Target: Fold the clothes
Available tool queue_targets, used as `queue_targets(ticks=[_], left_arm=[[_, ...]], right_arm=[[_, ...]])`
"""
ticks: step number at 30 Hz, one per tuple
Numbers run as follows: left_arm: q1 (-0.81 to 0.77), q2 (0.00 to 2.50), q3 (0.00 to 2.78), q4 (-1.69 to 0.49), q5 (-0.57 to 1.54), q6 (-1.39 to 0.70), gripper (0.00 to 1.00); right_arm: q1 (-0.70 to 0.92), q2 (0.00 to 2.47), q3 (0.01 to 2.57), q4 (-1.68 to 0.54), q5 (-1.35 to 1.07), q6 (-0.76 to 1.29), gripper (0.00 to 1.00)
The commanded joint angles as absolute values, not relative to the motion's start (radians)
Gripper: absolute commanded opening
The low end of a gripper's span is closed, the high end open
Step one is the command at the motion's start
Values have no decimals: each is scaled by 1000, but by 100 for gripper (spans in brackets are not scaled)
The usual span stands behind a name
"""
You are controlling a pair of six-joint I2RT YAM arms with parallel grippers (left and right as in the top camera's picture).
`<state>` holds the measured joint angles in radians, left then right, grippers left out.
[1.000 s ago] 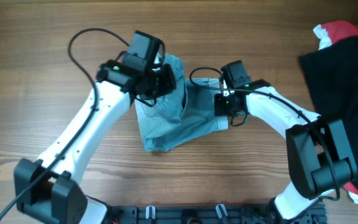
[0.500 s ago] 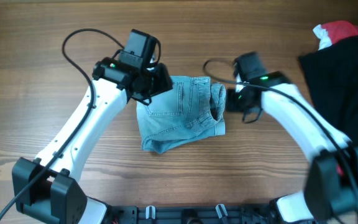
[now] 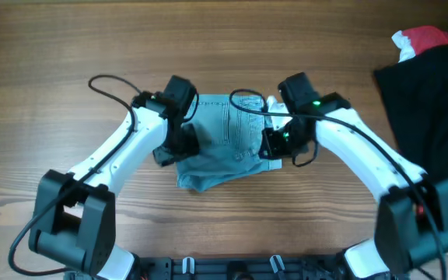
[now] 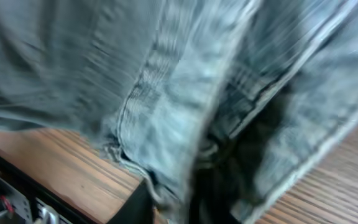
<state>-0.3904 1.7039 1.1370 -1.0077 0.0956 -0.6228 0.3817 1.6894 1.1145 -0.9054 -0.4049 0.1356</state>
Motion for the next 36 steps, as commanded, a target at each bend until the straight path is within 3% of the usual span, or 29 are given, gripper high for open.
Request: queue_targets(ticks=[1,4,5,7,12,13,16,17,18,19,21,24,29,36], left_arm=[[-390,1711,1027,-953,115,-619,59],[-390,1711,918,-880,114,-618,58],[-390,1711,892,-858,114,-618,58],[-390,1712,867,-841,112,-618,57],[-390,1712,837,-880,116,-646,50],[-390,1712,837,-912,141,-648,48],[-391,1667,838,-991,193,-644,16],[-390,1601,838,-1006,193,-643,16],[-390,1547,838,-1005,192,-635,17],[-390,1489,838,-995,178,-635,26],[-390,1349,839,-962,131,-633,60],[-388,1205,849,-837,2,-632,77],[-317,1257,851,-439,-14,-496,75],[-161,1694,981,-365,128,-396,75]], right_arm=[[402,1773,1102,-950,-259,241,4],[402,1798,1101,-986,62,505,4],[402,1798,1101,-988,79,508,5],[401,1798,1101,-998,83,508,17],[401,1801,1073,-991,139,508,18],[401,1805,1059,-963,139,508,18],[401,1809,1037,-885,139,523,20],[399,1808,1037,-847,146,522,22],[395,1808,1037,-822,151,520,22],[390,1808,1039,-811,150,519,21],[375,1792,1068,-860,150,524,15],[372,1679,1100,-947,130,519,17],[389,1459,1100,-1015,-261,395,18],[527,1499,1009,-1011,-272,341,18]])
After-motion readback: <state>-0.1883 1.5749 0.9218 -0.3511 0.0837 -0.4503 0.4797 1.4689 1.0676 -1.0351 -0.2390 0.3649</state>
